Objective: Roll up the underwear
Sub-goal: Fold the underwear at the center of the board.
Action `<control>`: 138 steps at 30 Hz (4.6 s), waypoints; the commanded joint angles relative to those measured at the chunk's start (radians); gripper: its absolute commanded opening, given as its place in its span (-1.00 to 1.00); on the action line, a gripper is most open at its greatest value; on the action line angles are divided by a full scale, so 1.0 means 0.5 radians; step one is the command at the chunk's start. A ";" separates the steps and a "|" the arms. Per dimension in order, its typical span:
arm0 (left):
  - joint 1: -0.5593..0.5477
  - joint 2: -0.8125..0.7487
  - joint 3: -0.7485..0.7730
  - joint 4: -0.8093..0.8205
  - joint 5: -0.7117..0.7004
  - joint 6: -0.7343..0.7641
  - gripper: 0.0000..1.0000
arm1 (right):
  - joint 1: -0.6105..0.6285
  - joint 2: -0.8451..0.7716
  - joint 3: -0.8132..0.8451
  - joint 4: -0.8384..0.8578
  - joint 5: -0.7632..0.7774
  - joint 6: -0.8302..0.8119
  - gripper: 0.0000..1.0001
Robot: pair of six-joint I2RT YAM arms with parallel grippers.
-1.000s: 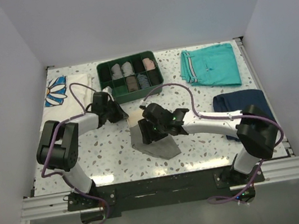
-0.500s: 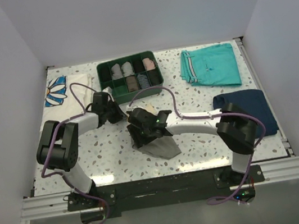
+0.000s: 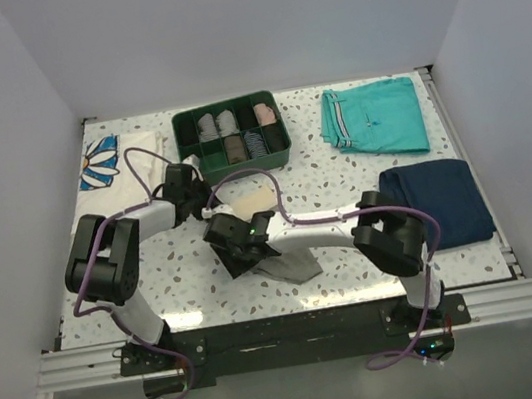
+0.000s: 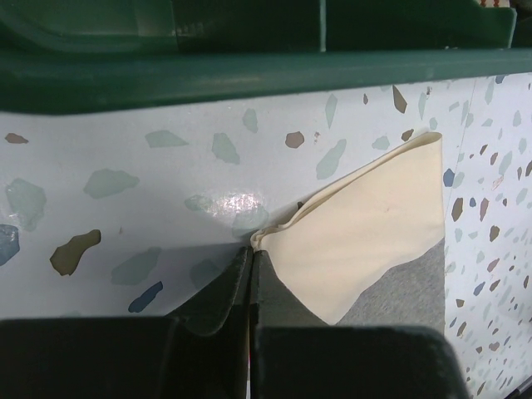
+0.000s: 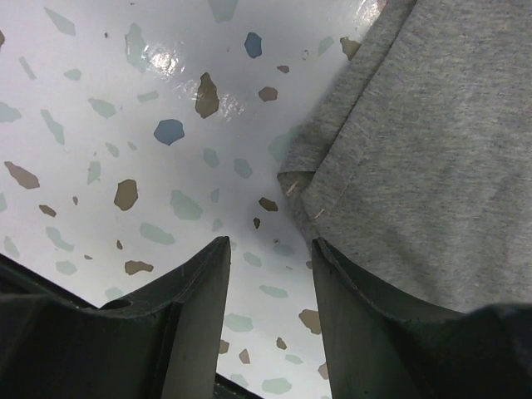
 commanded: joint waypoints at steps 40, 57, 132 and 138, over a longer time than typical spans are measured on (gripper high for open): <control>0.009 -0.020 0.013 -0.156 -0.042 0.049 -1.00 | 0.046 0.356 0.356 -0.218 0.351 -0.088 -0.45; 0.009 -0.262 -0.101 -0.223 -0.127 -0.006 -1.00 | 0.049 -0.008 0.046 0.018 0.244 -0.058 -0.69; -0.295 0.226 0.831 -0.588 -0.140 -0.016 -1.00 | -0.558 -0.837 -1.074 0.724 -0.357 0.393 -0.68; -0.322 0.315 0.933 -0.604 -0.131 -0.012 -1.00 | -0.558 -0.837 -1.089 0.653 -0.284 0.393 -0.68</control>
